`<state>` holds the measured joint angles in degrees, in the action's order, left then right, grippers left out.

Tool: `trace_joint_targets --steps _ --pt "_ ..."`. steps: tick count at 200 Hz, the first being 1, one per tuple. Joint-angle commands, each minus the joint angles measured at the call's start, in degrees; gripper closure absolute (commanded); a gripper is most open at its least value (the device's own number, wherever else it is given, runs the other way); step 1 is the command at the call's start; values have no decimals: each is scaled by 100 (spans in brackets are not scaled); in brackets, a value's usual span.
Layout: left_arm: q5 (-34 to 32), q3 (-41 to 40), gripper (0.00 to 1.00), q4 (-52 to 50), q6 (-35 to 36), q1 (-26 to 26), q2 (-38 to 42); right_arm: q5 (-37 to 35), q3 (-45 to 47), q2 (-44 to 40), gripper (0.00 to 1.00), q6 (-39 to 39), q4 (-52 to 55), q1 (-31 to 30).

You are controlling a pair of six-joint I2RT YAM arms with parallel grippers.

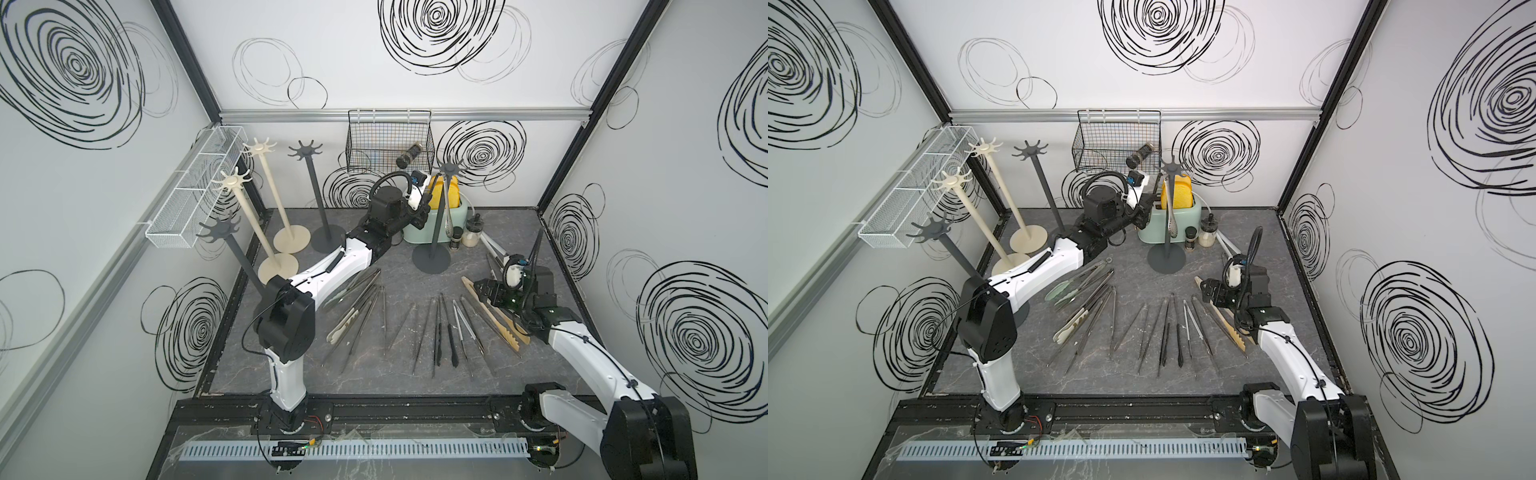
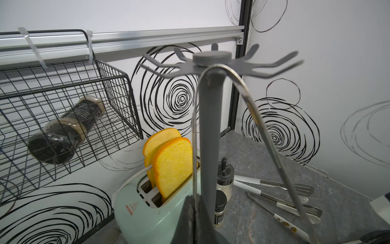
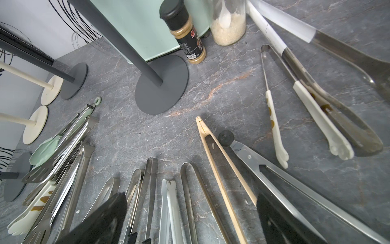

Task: Hang food tongs on kitchen utensil racks
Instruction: Hang the food tongs on the rack.

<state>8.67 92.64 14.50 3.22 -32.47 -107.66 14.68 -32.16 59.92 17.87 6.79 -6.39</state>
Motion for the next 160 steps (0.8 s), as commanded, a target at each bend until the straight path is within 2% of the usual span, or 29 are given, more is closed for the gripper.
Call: trace_joint_targets --steps 1,13,38,104,123,141,160 --pt "-98 -187 94 -105 181 -31 52 19 -3 -19 2 -42 -115 -29" --pt "-93 -177 86 -105 191 -31 43 17 -7 -20 2 -45 -101 -29" --pt "-81 -154 81 -91 192 -31 19 -10 -5 -32 2 -32 -95 -29" --pt "-7 -276 80 -114 4 -21 237 -148 -1 -55 2 -4 -90 -12" --pt "-42 -745 79 0 -256 -20 585 -427 -114 -18 1 95 32 50" --pt "-90 -1435 68 209 -669 -38 1107 -692 -379 84 1 182 225 219" --pt "-235 -2233 64 418 -1189 -74 1765 -917 -859 368 3 192 503 450"
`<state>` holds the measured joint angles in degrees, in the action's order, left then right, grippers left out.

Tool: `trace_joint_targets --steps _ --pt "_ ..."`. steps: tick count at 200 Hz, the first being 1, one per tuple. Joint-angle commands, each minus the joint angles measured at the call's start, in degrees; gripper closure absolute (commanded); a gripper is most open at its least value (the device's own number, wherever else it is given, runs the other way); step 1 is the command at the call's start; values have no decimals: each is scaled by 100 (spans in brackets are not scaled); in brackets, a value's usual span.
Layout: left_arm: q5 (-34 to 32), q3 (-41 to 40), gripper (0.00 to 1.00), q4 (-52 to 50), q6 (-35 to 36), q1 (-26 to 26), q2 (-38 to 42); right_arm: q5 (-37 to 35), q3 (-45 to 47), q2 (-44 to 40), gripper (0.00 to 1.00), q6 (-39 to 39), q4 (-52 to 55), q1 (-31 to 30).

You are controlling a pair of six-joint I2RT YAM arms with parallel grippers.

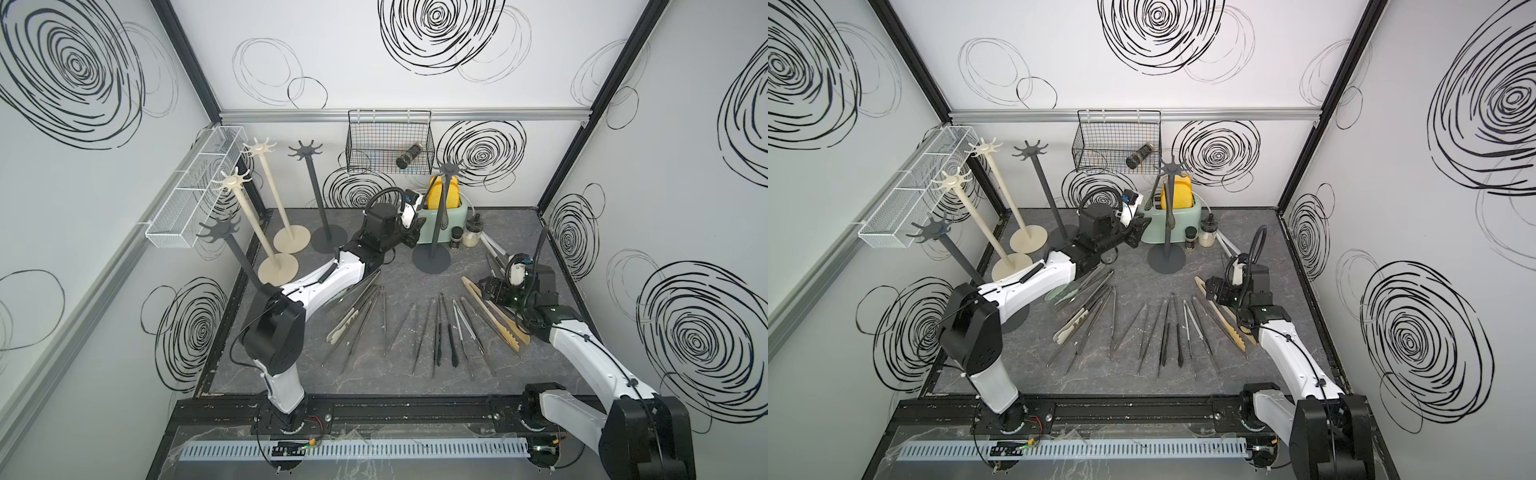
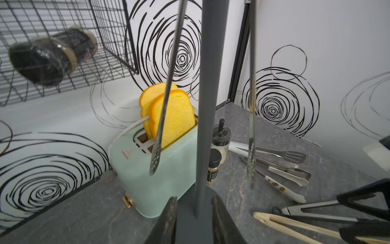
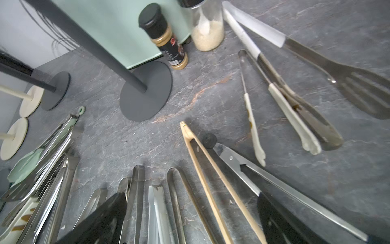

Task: Hang food tongs on kitchen utensil racks
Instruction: Hang the food tongs on the rack, then adjust the food tongs at the center of the board.

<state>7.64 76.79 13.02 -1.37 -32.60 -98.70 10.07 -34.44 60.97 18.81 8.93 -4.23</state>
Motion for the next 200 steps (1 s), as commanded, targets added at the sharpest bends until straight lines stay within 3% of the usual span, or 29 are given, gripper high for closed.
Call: trace_joint_targets --steps 1,20,63,98,117,143,200 --pt "-132 -692 63 577 -754 -62 909 -463 -664 287 3 93 300 245" --pt "-292 -1469 57 894 -1230 -123 1558 -572 -1265 760 6 37 547 394" --pt "-451 -2396 56 883 -2211 -305 2507 -979 -2726 2449 15 -439 850 449" --pt "-105 -3115 55 1143 -2969 -422 3079 -1231 -4684 4271 28 -1708 2187 589" --pt "60 -3381 54 1093 -3100 -462 3281 -1701 -5613 5260 43 -2611 3014 632" --pt "161 -3722 53 1184 -3081 -508 3502 -2103 -6189 5984 43 -3269 3347 683" --pt "164 -3812 55 857 -2661 -544 3725 -1981 -6756 6353 41 -3677 3302 857"
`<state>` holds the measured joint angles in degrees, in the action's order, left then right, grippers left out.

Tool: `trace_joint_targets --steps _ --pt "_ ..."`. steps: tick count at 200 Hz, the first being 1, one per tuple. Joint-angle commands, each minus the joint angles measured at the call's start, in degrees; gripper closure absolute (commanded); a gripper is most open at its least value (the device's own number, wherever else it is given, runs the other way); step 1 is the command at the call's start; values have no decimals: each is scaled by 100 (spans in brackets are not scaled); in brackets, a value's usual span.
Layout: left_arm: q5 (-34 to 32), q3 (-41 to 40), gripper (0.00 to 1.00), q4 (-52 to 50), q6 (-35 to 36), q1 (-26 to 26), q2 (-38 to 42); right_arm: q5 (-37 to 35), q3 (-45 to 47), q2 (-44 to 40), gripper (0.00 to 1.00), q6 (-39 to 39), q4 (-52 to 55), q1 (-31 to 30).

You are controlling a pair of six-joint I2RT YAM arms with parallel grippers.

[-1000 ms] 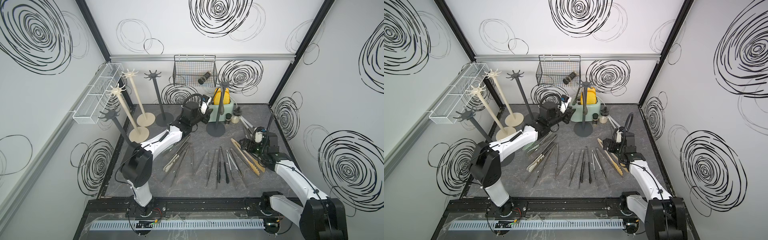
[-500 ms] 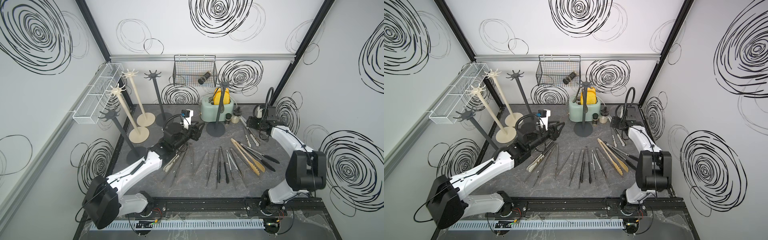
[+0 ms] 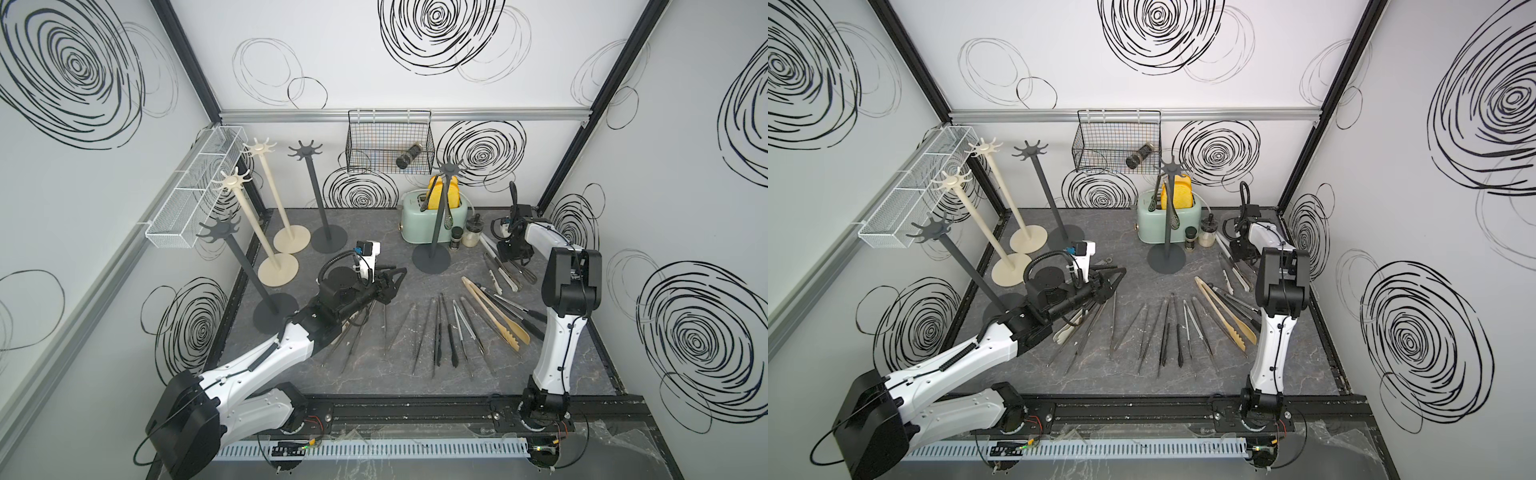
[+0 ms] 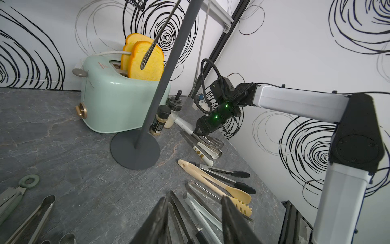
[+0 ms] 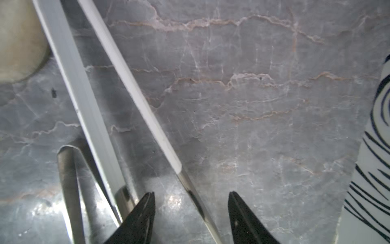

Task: Hang food tongs on kitchen utensil racks
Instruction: Adjust the food tongs at the center of the board.

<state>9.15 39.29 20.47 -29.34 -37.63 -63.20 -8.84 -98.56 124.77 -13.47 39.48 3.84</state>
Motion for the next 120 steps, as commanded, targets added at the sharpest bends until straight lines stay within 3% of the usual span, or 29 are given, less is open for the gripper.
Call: trace_joint_targets --steps 1,120 --pt "6 -62 55 109 143 -42 176 -91 -350 -25 41 -452 245 53" --pt "11 61 58 18 106 -113 -278 704 -494 471 41 -882 319 143"
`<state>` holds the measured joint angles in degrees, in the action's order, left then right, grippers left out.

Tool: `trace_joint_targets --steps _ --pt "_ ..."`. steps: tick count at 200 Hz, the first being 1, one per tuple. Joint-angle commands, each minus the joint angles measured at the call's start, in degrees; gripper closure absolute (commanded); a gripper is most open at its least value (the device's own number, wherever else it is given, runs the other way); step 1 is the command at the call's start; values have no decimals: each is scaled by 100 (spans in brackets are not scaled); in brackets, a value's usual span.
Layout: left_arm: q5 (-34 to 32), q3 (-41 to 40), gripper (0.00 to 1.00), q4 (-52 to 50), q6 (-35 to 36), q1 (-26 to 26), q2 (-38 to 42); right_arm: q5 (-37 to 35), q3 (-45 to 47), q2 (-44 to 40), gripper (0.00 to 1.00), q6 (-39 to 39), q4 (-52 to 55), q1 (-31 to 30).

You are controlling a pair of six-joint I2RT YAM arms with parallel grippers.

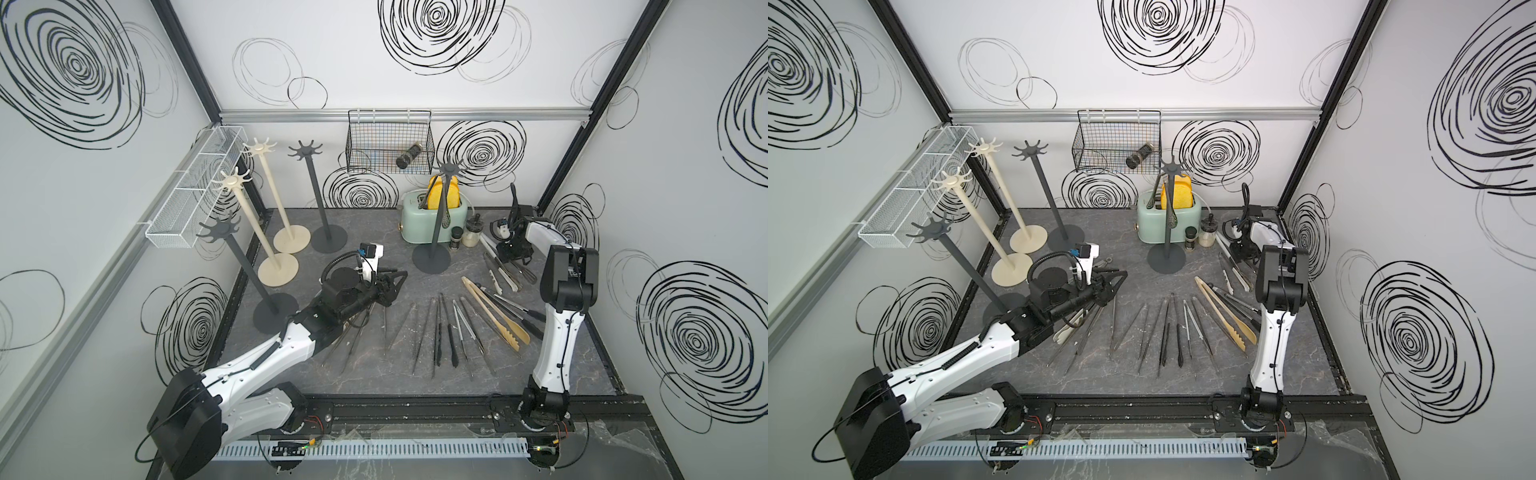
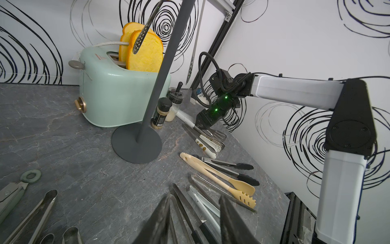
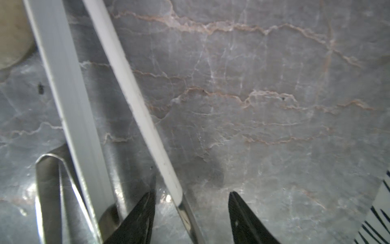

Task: Hang food tongs on kitchen utensil racks
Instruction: Adjust the food tongs at the center of the board, then pick up the food tongs from the center of the board.

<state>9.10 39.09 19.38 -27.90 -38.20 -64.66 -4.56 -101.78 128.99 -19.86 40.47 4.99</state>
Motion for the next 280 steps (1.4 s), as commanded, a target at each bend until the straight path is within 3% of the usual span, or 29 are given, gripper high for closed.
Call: trace_joint_targets --steps 1,49,106,162,280 --pt "14 81 58 132 -43 -56 -141 282 -179 57 41 -245 223 28" --pt "170 114 58 338 -70 -170 -454 138 -268 374 51 -228 252 281" --pt "393 234 59 497 -74 -256 -814 -97 17 175 58 208 11 840" --pt "391 265 60 482 -59 -278 -969 217 -24 220 60 172 -57 743" --pt "329 362 60 383 20 -256 -1189 1083 -1725 1426 71 206 542 565"
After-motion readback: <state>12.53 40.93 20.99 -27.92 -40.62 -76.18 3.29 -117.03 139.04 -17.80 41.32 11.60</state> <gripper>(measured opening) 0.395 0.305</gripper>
